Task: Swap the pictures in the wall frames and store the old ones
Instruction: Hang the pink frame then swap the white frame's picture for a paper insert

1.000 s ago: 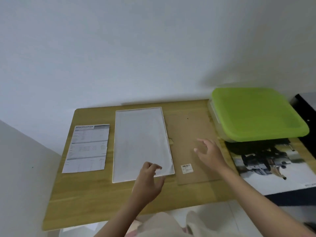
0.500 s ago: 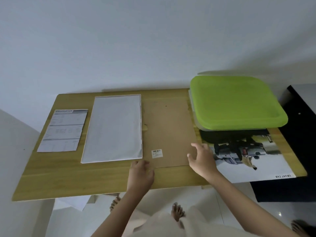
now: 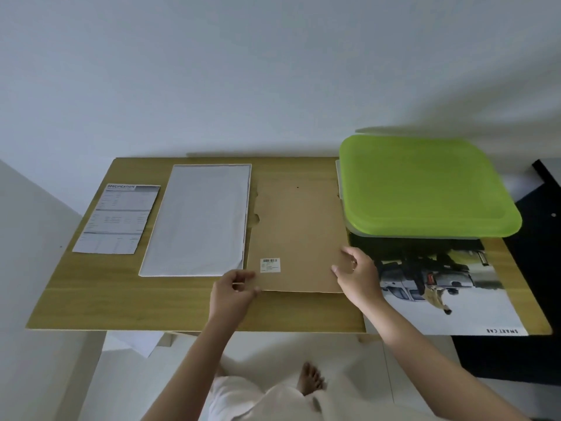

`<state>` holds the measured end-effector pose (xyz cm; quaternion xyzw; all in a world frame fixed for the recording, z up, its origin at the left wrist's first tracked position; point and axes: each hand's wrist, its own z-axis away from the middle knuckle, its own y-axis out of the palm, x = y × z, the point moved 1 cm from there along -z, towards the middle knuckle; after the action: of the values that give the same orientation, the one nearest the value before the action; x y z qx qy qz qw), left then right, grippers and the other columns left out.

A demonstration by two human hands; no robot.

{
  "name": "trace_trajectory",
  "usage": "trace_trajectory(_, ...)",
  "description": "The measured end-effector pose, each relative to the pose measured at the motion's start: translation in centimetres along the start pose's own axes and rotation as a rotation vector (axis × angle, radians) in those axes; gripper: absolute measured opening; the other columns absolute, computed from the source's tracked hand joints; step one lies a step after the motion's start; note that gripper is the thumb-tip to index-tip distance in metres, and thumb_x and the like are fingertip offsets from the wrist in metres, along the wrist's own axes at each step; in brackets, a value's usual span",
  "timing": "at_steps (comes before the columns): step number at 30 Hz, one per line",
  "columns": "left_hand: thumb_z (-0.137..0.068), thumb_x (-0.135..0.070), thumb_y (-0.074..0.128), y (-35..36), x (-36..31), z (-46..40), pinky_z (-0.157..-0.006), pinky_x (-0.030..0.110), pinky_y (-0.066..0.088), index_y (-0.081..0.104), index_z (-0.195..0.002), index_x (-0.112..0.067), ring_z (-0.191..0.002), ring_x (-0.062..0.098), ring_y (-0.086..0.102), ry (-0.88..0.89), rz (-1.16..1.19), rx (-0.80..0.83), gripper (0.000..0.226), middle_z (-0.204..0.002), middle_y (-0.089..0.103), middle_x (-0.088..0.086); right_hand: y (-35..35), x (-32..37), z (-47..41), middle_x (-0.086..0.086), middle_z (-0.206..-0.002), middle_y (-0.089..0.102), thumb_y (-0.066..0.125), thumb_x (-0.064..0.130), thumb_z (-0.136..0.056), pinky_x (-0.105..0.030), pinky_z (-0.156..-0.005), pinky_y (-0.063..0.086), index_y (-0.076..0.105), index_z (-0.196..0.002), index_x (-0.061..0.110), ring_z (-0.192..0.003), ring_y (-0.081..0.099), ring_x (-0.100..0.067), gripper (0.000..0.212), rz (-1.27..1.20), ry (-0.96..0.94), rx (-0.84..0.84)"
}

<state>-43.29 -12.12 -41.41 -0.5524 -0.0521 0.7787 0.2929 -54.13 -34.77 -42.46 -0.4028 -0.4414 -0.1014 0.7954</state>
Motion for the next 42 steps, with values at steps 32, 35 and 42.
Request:
trace_trajectory(32, -0.069, -0.016, 0.080, -20.6, 3.3, -9.6, -0.070, 0.033, 0.059, 0.063, -0.099, -0.032, -0.077, 0.020, 0.066, 0.104, -0.057, 0.063, 0.038, -0.093, 0.064, -0.001, 17.3, 13.1, 1.0, -0.003, -0.128, 0.052, 0.069, 0.018, -0.084, -0.032, -0.099, 0.042, 0.051, -0.131, 0.016, -0.124, 0.043, -0.020, 0.051, 0.014, -0.093, 0.059)
trace_trajectory(35, -0.069, -0.018, 0.080, -20.7, 3.7, -10.4, -0.064, 0.027, 0.056, 0.061, -0.103, -0.030, -0.075, 0.016, 0.066, 0.124, -0.133, 0.093, 0.041, -0.099, 0.063, -0.003, 17.7, 13.2, 1.0, -0.005, -0.131, 0.052, 0.069, 0.018, -0.083, -0.039, -0.106, 0.038, 0.051, -0.131, 0.014, -0.125, 0.043, -0.021, 0.052, 0.037, -0.077, 0.030)
trace_trajectory(42, -0.068, -0.024, 0.081, -20.9, 4.2, -11.8, -0.059, 0.010, 0.045, 0.058, -0.116, -0.024, -0.062, 0.009, 0.066, 0.147, -0.307, 0.105, 0.053, -0.114, 0.043, 0.003, 18.4, 13.3, 1.5, -0.010, -0.124, 0.051, 0.072, 0.015, -0.079, -0.037, -0.103, 0.041, 0.055, -0.127, 0.011, -0.115, 0.050, -0.023, 0.051, 0.070, -0.044, -0.010)
